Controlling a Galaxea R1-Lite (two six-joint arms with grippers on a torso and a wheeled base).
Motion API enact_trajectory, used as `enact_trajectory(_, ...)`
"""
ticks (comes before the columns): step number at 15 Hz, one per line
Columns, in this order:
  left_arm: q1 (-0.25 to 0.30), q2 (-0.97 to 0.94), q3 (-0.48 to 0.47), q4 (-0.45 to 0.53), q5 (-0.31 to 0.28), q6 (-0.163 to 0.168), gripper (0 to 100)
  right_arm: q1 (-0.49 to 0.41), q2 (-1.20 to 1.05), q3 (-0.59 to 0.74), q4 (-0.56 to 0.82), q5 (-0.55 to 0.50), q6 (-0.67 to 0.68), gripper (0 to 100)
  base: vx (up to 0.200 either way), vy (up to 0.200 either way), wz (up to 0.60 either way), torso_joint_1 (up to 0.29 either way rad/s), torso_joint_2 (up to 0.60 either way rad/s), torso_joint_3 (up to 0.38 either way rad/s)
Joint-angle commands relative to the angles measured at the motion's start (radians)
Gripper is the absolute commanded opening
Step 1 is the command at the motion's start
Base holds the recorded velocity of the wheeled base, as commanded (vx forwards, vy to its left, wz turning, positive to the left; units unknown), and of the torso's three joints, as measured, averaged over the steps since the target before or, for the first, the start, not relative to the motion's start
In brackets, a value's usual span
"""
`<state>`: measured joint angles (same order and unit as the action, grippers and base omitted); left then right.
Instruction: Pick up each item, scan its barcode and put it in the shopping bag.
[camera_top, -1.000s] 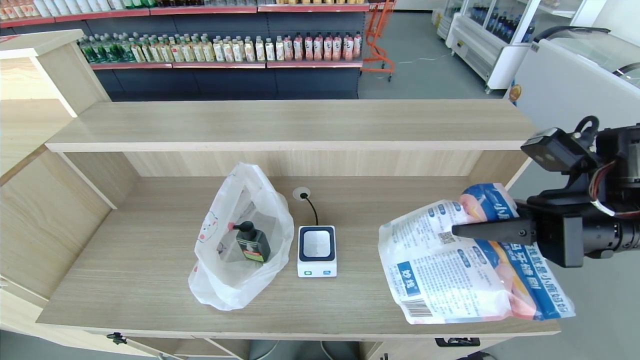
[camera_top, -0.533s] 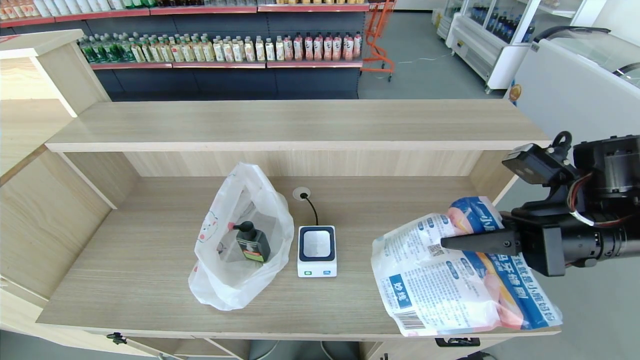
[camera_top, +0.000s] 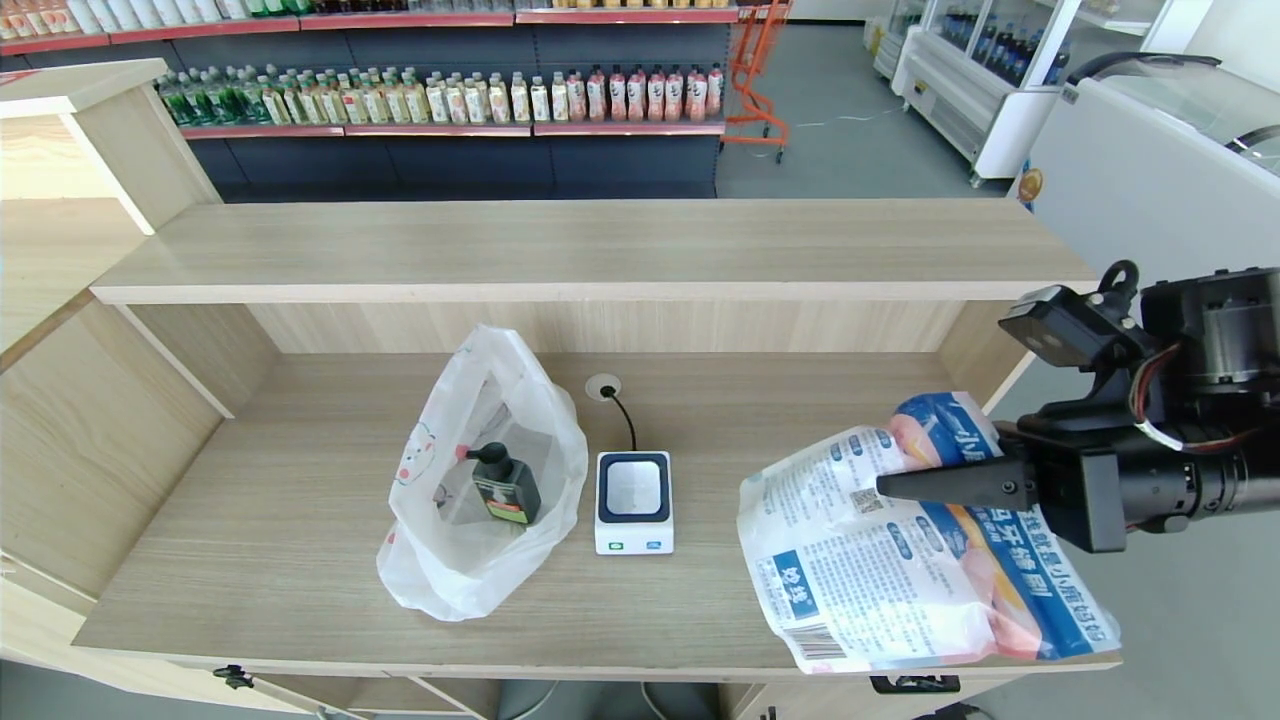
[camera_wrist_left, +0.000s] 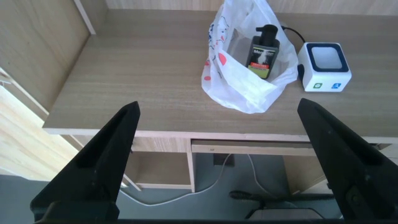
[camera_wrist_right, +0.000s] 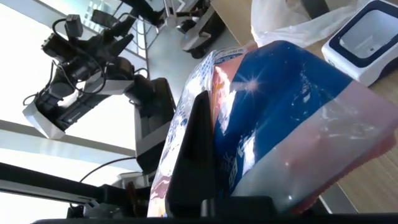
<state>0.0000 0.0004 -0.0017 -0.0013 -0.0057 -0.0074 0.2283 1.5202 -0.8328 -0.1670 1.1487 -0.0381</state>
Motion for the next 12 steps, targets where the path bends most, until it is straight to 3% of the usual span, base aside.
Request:
enact_trajectory(1, 0.0, 0.0, 0.0, 0.0, 0.0, 0.0, 100, 0.003, -0.006, 0.004, 0.0, 0.0, 0.0, 0, 0.0, 0.0, 0.0, 0.0, 0.0, 0.0)
enact_trajectory(4, 0.0, 0.0, 0.0, 0.0, 0.0, 0.0, 100, 0.003, -0.018, 0.007, -0.005, -0.067, -0.028, 0, 0.0, 0.0, 0.0, 0.0, 0.0, 0.0)
enact_trajectory(8, 0.0, 0.0, 0.0, 0.0, 0.0, 0.0, 100, -0.027, -0.029, 0.043, -0.019, -0.595, -0.442, 0, 0.0, 0.0, 0.0, 0.0, 0.0, 0.0)
enact_trajectory(12, 0.0, 0.0, 0.0, 0.0, 0.0, 0.0, 100, -0.061, -0.075, 0.106, -0.1, -0.696, -0.638, 0, 0.0, 0.0, 0.0, 0.0, 0.0, 0.0)
